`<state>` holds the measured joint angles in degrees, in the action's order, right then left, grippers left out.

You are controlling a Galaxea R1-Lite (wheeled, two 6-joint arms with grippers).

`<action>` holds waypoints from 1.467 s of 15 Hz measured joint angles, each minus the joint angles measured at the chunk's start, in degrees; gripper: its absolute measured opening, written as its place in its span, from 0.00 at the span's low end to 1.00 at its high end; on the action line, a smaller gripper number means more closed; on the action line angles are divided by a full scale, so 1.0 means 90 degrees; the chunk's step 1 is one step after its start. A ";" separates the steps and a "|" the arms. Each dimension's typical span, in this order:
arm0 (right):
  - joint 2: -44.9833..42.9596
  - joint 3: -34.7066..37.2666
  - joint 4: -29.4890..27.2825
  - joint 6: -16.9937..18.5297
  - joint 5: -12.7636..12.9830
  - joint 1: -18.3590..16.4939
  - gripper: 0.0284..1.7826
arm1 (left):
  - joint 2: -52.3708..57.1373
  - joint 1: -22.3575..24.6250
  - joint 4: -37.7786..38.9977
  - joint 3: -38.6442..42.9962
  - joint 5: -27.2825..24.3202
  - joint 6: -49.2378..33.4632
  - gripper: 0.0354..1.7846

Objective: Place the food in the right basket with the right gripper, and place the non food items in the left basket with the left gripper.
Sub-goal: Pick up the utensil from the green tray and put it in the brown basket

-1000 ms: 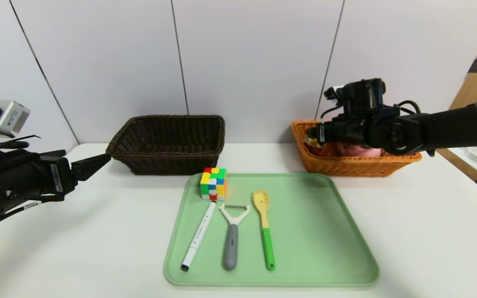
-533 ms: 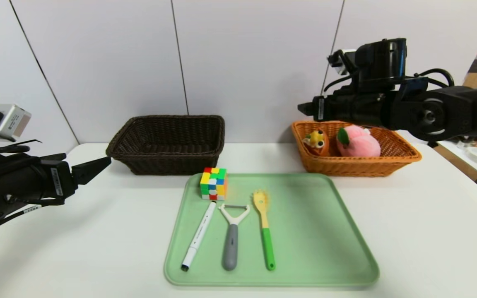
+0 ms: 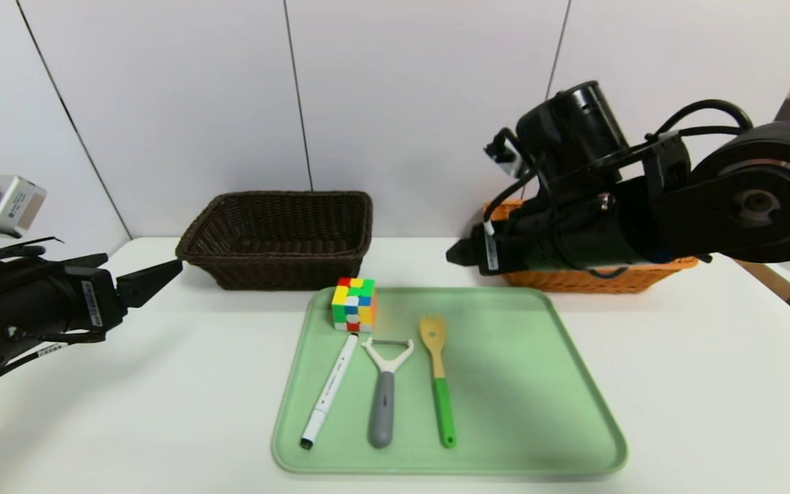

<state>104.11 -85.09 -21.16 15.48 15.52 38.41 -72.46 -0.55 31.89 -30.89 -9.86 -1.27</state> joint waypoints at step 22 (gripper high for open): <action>0.1528 0.0424 -0.0102 0.0355 0.0190 0.0573 0.88 | -0.0019 -0.0037 0.2630 0.1136 -0.0009 0.0024 0.94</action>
<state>117.86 -81.27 -22.08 18.68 17.23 43.57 -72.63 -0.88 55.56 -20.66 -9.95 -1.05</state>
